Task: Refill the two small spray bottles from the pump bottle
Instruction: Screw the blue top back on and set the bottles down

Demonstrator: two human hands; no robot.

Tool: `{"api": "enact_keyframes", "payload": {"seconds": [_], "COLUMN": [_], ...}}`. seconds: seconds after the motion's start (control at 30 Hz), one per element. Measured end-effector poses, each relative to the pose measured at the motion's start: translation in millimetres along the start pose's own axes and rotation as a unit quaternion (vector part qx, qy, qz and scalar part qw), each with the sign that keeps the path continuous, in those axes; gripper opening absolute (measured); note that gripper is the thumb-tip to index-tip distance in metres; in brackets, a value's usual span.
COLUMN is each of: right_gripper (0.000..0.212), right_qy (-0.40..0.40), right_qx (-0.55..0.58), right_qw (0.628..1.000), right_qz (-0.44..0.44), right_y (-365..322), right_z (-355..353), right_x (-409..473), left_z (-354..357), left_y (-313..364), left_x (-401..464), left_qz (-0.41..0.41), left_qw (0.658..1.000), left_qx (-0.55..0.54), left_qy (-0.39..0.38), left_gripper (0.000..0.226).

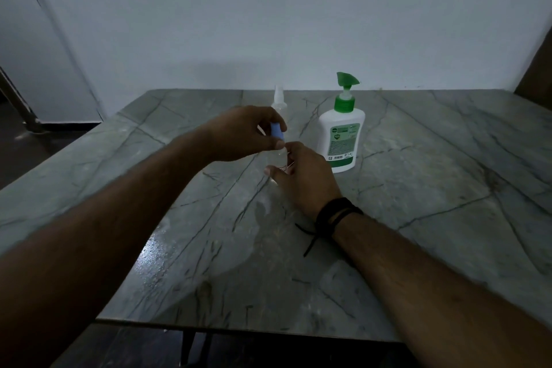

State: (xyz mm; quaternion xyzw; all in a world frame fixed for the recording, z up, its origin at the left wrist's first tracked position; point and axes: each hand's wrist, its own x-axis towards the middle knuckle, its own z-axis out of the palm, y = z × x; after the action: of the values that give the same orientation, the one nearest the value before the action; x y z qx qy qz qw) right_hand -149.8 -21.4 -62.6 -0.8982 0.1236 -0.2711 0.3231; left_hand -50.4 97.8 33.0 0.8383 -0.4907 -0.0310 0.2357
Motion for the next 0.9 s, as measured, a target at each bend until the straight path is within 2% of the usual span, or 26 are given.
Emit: {"api": "enact_keyframes", "payload": {"seconds": [0.1,0.27,0.37,0.43,0.53,0.63,0.73,0.8,0.9], "right_gripper": [0.045,0.043,0.039,0.037,0.038,0.039,0.042,0.038,0.034], "right_qy": [-0.001,-0.001,-0.003,-0.007,-0.015,-0.007,-0.008,-0.011,-0.015], "right_qx": [-0.003,0.004,0.0,-0.001,-0.007,0.002,-0.008,-0.009,-0.005], "right_qw": [1.0,1.0,1.0,1.0,1.0,1.0,1.0,1.0,1.0], "right_qz": [0.003,0.01,0.013,0.007,0.0,0.014,0.014,0.007,0.005], "right_y": [0.0,0.4,0.7,-0.5,-1.3,-0.4,-0.4,-1.0,-1.2], "right_z": [0.6,0.1,-0.8,-2.4,-3.3,-2.2,-1.9,-3.4,-4.9], "right_x": [0.3,0.8,0.9,0.5,0.2,1.3,2.0,1.7,1.5], "left_z": [0.0,-2.6,-4.1,-7.5,-9.6,-3.2,1.1,1.8,3.4], "left_y": [1.1,9.5,14.6,15.0,14.7,11.4,5.6,4.0,3.6], "left_x": [3.3,11.7,16.0,17.5,15.6,12.6,9.7,7.7,5.3], "left_qz": [0.005,-0.009,0.003,0.01,-0.003,-0.012,-0.001,0.0,0.008], "left_qw": [1.0,0.991,0.985,0.988,0.988,0.995,1.0,0.999,0.996], "left_qx": [0.029,0.131,0.169,0.126,0.046,0.017,0.021,-0.039,-0.083], "left_qy": [0.003,-0.009,-0.032,-0.084,-0.145,-0.093,-0.005,-0.014,-0.03], "left_gripper": [0.024,0.034,0.031,0.021,0.032,0.046,0.036,0.028,0.035]}}
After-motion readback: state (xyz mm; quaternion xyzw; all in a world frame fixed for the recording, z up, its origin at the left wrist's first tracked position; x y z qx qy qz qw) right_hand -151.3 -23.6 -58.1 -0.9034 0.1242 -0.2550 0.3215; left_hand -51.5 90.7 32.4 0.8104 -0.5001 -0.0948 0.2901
